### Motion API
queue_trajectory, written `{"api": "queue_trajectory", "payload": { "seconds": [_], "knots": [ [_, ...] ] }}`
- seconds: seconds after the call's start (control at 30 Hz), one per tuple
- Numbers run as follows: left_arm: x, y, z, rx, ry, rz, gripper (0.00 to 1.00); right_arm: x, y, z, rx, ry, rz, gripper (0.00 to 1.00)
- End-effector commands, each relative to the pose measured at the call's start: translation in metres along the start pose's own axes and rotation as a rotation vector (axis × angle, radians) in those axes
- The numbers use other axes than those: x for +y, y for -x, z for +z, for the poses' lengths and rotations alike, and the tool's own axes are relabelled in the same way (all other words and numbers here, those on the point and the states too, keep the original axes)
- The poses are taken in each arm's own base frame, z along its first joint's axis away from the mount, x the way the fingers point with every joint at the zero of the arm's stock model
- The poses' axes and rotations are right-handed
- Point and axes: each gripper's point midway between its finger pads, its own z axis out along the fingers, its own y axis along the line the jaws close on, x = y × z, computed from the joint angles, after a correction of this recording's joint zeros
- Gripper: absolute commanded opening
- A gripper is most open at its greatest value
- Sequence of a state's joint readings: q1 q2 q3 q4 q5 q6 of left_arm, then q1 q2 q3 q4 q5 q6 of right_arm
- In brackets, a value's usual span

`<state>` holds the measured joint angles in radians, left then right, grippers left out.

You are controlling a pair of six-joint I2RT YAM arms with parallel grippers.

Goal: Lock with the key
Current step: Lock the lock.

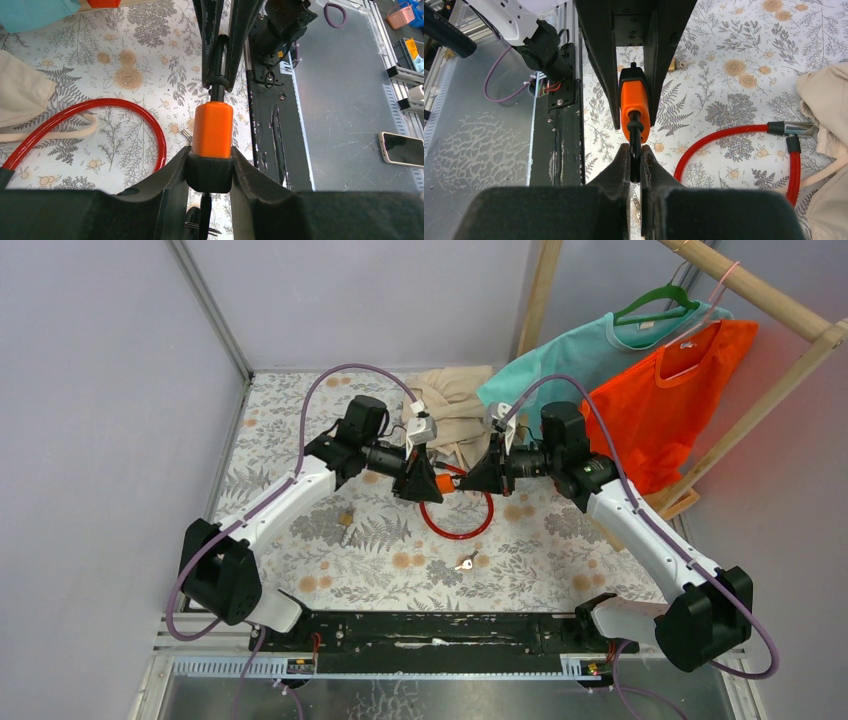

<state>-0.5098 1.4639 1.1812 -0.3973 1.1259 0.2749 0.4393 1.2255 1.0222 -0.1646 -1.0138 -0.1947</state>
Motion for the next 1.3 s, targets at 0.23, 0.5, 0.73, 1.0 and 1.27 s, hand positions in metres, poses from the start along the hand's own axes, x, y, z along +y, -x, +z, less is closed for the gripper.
{"api": "queue_trajectory", "payload": {
  "seconds": [0.23,0.5,0.73,1.0,1.27],
  "knots": [
    [-0.006,0.027,0.019,-0.042,-0.037,0.109,0.00,0.003,0.023,0.006,-0.092,0.025,-0.013,0.00],
    [-0.003,0.032,0.035,-0.051,-0.019,0.117,0.00,-0.003,0.014,0.006,-0.089,-0.012,-0.017,0.00],
    [-0.011,0.047,0.043,-0.106,-0.095,0.085,0.00,-0.004,0.007,0.004,-0.068,-0.023,-0.084,0.00],
    [-0.019,0.051,0.040,-0.107,-0.121,0.102,0.00,-0.002,-0.001,-0.001,-0.024,-0.016,-0.158,0.00],
    [-0.015,0.050,0.037,-0.095,-0.071,0.125,0.00,0.002,-0.003,0.002,-0.033,0.020,-0.130,0.00]
  ]
}}
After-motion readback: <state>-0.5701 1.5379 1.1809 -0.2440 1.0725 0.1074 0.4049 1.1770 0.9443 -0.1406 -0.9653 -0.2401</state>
